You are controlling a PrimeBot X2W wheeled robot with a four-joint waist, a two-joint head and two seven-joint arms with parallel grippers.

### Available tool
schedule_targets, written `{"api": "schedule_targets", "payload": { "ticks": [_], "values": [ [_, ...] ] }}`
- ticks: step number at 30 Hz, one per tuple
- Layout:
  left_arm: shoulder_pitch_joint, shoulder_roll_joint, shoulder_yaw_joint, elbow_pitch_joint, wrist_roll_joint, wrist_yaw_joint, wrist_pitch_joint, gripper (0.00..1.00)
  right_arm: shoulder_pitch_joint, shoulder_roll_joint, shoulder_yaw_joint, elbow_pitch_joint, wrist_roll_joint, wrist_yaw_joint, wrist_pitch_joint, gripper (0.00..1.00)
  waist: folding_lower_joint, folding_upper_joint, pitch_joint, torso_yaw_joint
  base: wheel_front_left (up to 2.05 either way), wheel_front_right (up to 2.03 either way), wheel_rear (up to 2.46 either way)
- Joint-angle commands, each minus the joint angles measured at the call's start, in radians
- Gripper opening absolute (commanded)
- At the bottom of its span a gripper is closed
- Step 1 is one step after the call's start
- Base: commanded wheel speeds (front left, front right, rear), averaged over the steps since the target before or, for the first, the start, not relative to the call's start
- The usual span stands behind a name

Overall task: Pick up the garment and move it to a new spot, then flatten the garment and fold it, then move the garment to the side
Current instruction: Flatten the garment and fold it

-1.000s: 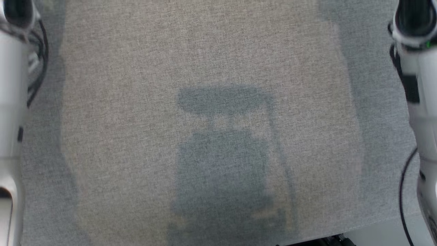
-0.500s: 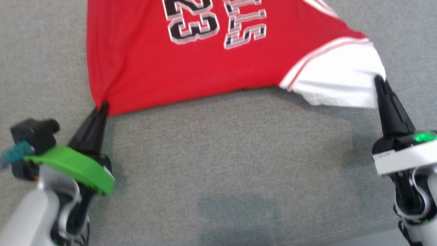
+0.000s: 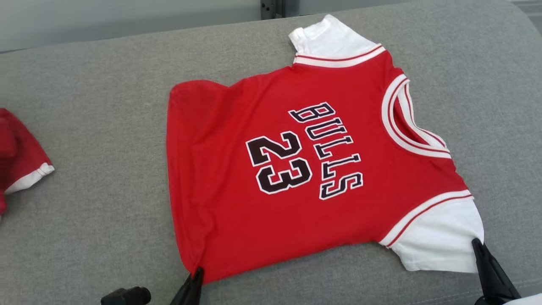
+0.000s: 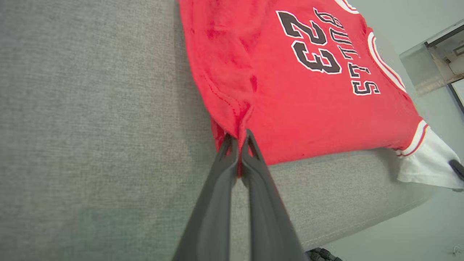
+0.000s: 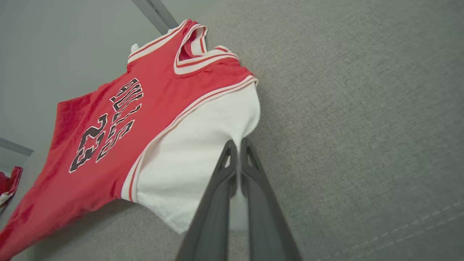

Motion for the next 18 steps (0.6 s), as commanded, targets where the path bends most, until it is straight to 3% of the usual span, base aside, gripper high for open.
{"api": "schedule_targets", "payload": {
  "ticks": [1,7,18],
  "values": [
    [0.004,-0.003,0.0,-0.004,0.005,0.006,-0.005,0.0,0.007,-0.002,-0.004,-0.003,0.006,0.0,0.0,0.0,0.0002,0.0,-0.018,0.024,0.0,0.0,0.0],
    [-0.05,0.017,0.014,-0.026,0.007,0.011,0.025,0.0,-0.053,-0.01,-0.017,-0.031,0.009,0.0,0.041,0.0,0.0002,0.0,-0.011,0.017,0.0,0.0,0.0],
    [-0.235,0.075,0.034,-0.076,-0.014,-0.026,0.163,0.0,-0.248,-0.026,-0.023,-0.043,-0.053,0.0,0.201,0.0,0.0002,0.0,0.035,0.022,0.0,0.0,0.0]
  ]
}}
